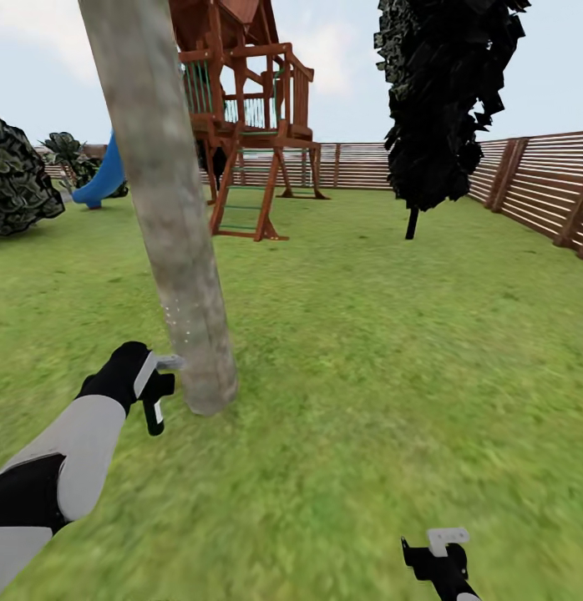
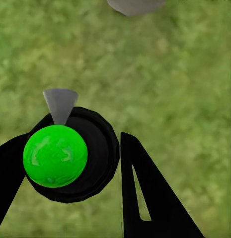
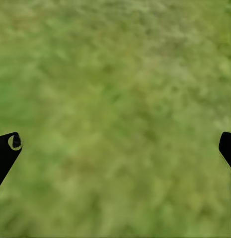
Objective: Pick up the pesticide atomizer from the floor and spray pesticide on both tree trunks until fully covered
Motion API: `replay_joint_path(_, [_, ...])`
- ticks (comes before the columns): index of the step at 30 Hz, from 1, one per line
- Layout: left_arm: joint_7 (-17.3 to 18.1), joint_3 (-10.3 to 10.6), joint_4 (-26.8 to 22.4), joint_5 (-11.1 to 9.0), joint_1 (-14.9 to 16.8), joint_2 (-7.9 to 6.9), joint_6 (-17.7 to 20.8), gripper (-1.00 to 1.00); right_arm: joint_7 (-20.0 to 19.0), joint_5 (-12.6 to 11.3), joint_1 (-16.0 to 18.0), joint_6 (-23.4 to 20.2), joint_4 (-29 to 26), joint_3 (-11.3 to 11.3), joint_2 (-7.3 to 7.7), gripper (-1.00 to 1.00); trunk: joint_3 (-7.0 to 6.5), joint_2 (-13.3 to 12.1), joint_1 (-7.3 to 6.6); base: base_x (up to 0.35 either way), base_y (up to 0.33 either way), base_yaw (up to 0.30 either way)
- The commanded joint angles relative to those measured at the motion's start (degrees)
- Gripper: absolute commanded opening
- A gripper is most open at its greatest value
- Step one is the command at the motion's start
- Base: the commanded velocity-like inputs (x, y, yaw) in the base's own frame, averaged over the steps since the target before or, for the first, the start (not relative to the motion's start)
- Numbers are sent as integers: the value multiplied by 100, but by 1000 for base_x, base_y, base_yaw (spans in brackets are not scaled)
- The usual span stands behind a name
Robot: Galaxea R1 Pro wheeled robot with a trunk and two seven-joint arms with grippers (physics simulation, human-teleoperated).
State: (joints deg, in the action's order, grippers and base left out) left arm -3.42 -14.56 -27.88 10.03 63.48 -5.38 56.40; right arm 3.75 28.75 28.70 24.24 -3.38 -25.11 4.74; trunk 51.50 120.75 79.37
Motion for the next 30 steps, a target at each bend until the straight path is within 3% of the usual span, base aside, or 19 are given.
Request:
replay_joint_path(1, [-9, -34, -21, 16, 6, 8, 20, -100, 30, 61, 4, 19, 8, -32, 1, 100, 5, 3, 0, 45, -267, 87])
replay_joint_path(8, [-16, -46, -126, 16, 0, 11, 20, -100, 21, 64, 4, 19, 13, -29, 16, 100, 5, 3, 0, 66, -265, 13])
replay_joint_path(24, [-27, -39, -235, 25, -5, 3, 37, -100, 21, 63, 4, 19, 4, -31, 18, 100, 5, 3, 0, 237, -175, 0])
replay_joint_path(30, [-28, -63, -227, 25, -65, 2, 37, -100, 21, 62, 4, 19, 4, -29, 10, 100, 5, 3, 0, 11, -270, 214])
